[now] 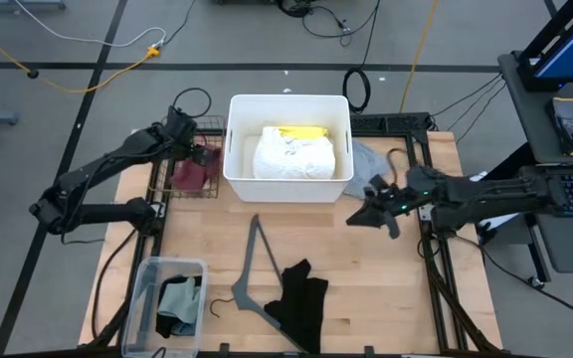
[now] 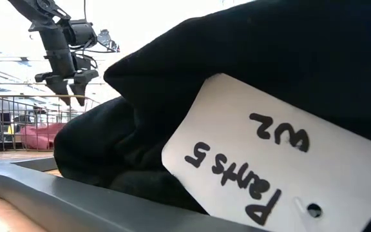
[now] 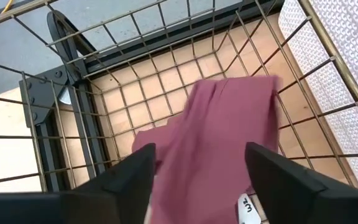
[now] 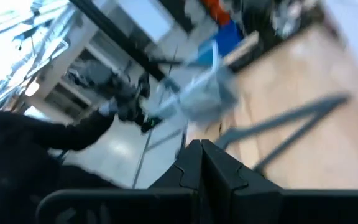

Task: Pick & Place Cloths
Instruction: Put the pink pants into the wire basket, then put the gray pants into the wire basket

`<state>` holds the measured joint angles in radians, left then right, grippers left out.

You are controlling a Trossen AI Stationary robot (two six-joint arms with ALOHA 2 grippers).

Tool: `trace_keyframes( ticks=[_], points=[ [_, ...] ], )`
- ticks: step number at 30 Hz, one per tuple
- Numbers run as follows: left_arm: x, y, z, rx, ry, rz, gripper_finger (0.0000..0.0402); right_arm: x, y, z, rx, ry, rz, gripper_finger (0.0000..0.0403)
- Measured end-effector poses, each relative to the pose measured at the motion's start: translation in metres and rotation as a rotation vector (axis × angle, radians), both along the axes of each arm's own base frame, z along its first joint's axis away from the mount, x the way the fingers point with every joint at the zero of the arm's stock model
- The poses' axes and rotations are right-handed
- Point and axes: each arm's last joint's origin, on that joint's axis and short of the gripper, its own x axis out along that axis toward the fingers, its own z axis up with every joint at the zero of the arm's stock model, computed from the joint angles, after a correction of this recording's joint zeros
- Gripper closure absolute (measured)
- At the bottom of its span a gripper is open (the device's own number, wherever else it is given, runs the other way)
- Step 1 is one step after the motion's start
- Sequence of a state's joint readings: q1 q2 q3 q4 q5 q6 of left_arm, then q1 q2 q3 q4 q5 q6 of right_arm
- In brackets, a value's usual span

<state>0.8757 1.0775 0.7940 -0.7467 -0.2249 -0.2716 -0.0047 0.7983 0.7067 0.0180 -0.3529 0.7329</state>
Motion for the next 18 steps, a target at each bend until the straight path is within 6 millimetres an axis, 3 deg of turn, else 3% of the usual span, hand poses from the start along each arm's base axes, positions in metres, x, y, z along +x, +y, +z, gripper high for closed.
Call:
trace_keyframes(
  ticks=[5, 11, 18],
  points=[
    [0.0, 0.001, 0.003, 0.007, -0.003, -0.003, 0.0106, -0.023, -0.003, 0.017, -0.126, -0.148, -0.114, 0.0403],
    [0.006, 0.005, 0.025, 0.031, -0.113, 0.01, 0.0081, -0.042, -0.008, 0.029, -0.348, -0.27, -0.278, 0.0403],
    [0.018, 0.011, 0.057, 0.12, -0.31, -0.049, 0.0089, -0.051, -0.017, 0.021, -0.57, -0.162, -0.438, 0.0403]
  ],
)
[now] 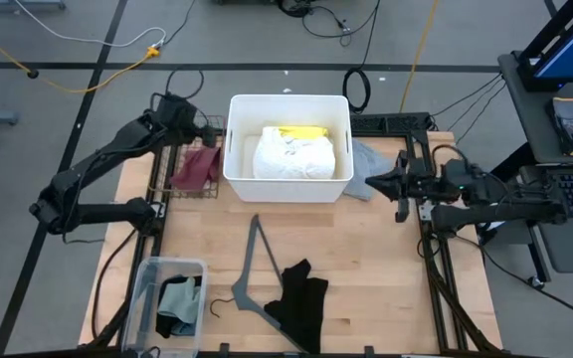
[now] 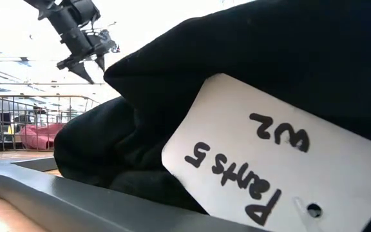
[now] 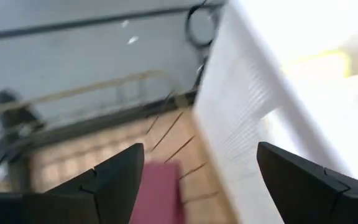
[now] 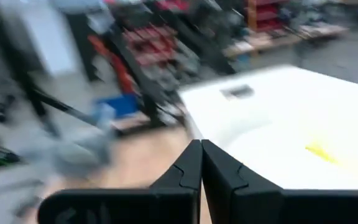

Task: Pick & Place Cloths
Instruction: Put the gray pants into the wire basket

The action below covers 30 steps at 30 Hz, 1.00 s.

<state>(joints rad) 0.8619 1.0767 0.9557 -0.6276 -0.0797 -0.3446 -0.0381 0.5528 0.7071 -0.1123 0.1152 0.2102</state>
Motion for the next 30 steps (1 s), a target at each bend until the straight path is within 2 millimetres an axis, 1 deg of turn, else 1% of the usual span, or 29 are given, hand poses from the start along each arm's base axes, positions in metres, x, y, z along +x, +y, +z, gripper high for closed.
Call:
trace_keyframes(
  ticks=[4, 8, 13, 16, 19, 22, 25, 30],
  points=[
    [0.01, 0.001, 0.011, 0.068, -0.117, -0.073, 0.0096, -0.006, -0.006, -0.014, -0.027, 0.2, -0.125, 0.0403],
    [0.02, 0.0, 0.02, 0.103, -0.238, -0.153, 0.0098, -0.011, -0.012, -0.019, -0.025, 0.381, -0.208, 0.0403],
    [0.031, -0.004, 0.03, 0.161, -0.341, -0.241, 0.0097, -0.007, -0.02, -0.022, -0.004, 0.492, -0.26, 0.0402],
    [0.036, -0.006, 0.036, 0.193, -0.396, -0.295, 0.01, -0.003, -0.025, -0.028, 0.009, 0.565, -0.292, 0.0389],
    [0.04, -0.009, 0.041, 0.222, -0.447, -0.348, 0.0099, 0.002, -0.031, -0.038, 0.027, 0.665, -0.32, 0.0365],
    [0.043, -0.011, 0.046, 0.252, -0.487, -0.384, 0.0096, 0.008, -0.038, -0.046, 0.061, 0.742, -0.317, 0.0333],
    [0.046, -0.013, 0.049, 0.272, -0.514, -0.41, 0.0099, 0.014, -0.045, -0.054, 0.082, 0.805, -0.308, 0.0296],
    [0.048, -0.016, 0.051, 0.283, -0.528, -0.429, 0.0102, 0.022, -0.059, -0.064, 0.061, 0.899, -0.331, 0.0232]
  ],
)
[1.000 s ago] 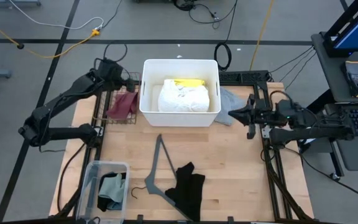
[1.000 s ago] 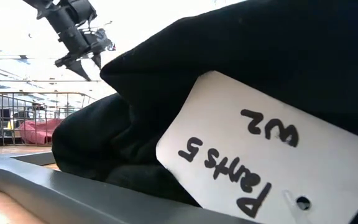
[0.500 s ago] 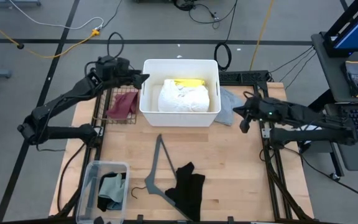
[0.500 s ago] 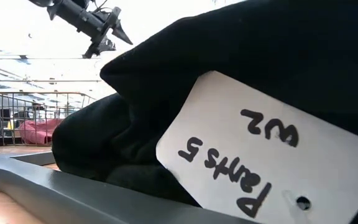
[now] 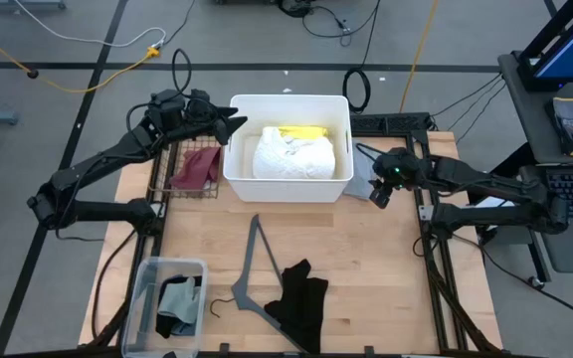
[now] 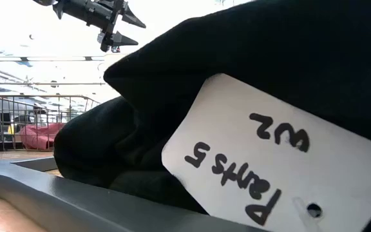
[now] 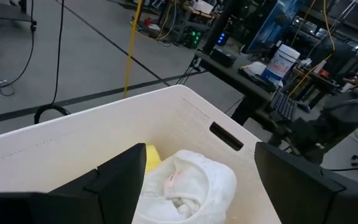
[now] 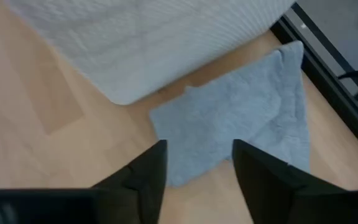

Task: Pick & Place Cloths
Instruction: Put the gray pants into the wire basket

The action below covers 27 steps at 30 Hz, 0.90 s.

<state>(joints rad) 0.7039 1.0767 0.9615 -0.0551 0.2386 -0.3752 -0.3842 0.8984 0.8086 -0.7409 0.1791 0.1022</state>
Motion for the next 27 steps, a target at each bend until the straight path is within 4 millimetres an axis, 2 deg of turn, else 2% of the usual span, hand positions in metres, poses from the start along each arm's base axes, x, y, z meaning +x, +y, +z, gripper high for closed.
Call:
trace_keyframes(
  ticks=[6, 13, 19, 27],
  points=[
    [0.0, 0.0, 0.0, 0.004, 0.002, -0.002, 0.0099, 0.004, -0.015, -0.01, -0.005, 0.087, -0.018, 0.0163],
    [0.0, 0.0, 0.0, 0.005, 0.002, -0.002, 0.0096, 0.01, -0.033, -0.024, 0.034, 0.156, -0.084, 0.0107],
    [0.001, -0.001, 0.001, 0.006, -0.013, -0.036, 0.0094, 0.016, -0.047, -0.037, 0.059, 0.2, -0.125, 0.0085],
    [-0.004, -0.006, 0.008, 0.025, -0.037, -0.049, 0.0093, 0.021, -0.062, -0.053, 0.069, 0.272, -0.111, 0.0084]
  ],
)
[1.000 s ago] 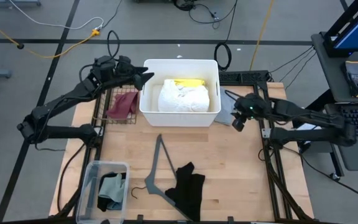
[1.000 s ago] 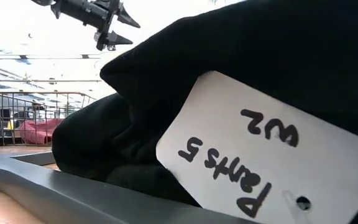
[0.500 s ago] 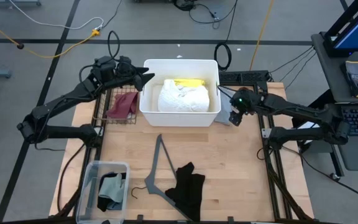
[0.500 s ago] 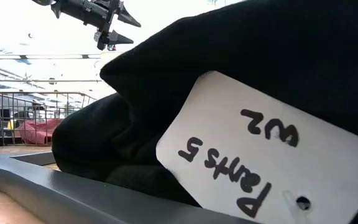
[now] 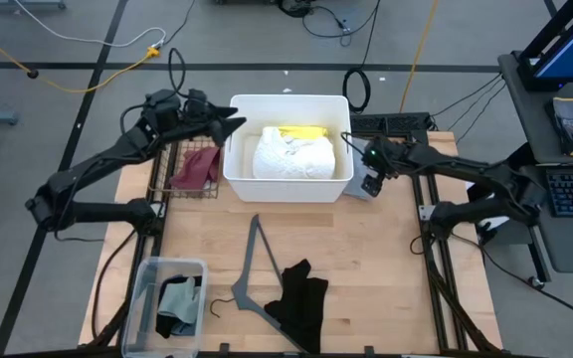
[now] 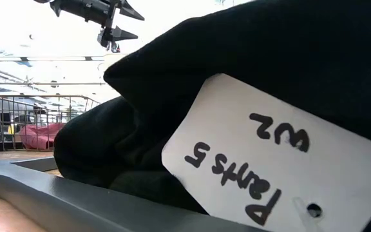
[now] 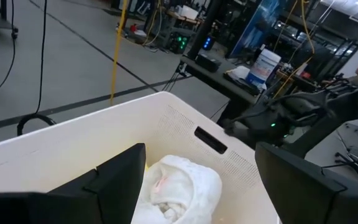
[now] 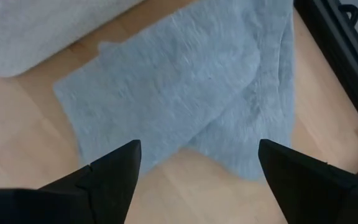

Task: Pick & Place Cloths
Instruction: Put the gray pants into the wire basket

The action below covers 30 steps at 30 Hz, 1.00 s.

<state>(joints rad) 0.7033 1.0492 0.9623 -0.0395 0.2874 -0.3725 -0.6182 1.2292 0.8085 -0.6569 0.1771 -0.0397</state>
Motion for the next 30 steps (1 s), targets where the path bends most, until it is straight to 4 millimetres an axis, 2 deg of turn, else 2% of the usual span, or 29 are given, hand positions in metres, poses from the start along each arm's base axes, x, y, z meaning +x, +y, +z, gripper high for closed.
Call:
trace_keyframes(
  ticks=[11, 18, 30],
  points=[
    [-0.013, -0.011, 0.013, 0.037, -0.049, 0.0, 0.0094, 0.01, -0.016, -0.015, 0.025, -0.027, 0.008, 0.0084],
    [-0.021, -0.018, 0.02, 0.059, -0.081, 0.0, 0.0094, 0.011, -0.022, -0.035, 0.055, 0.001, -0.017, 0.0084],
    [-0.027, -0.026, 0.026, 0.064, -0.115, -0.015, 0.0094, 0.001, -0.014, -0.068, 0.134, 0.045, -0.128, 0.0091]
  ],
)
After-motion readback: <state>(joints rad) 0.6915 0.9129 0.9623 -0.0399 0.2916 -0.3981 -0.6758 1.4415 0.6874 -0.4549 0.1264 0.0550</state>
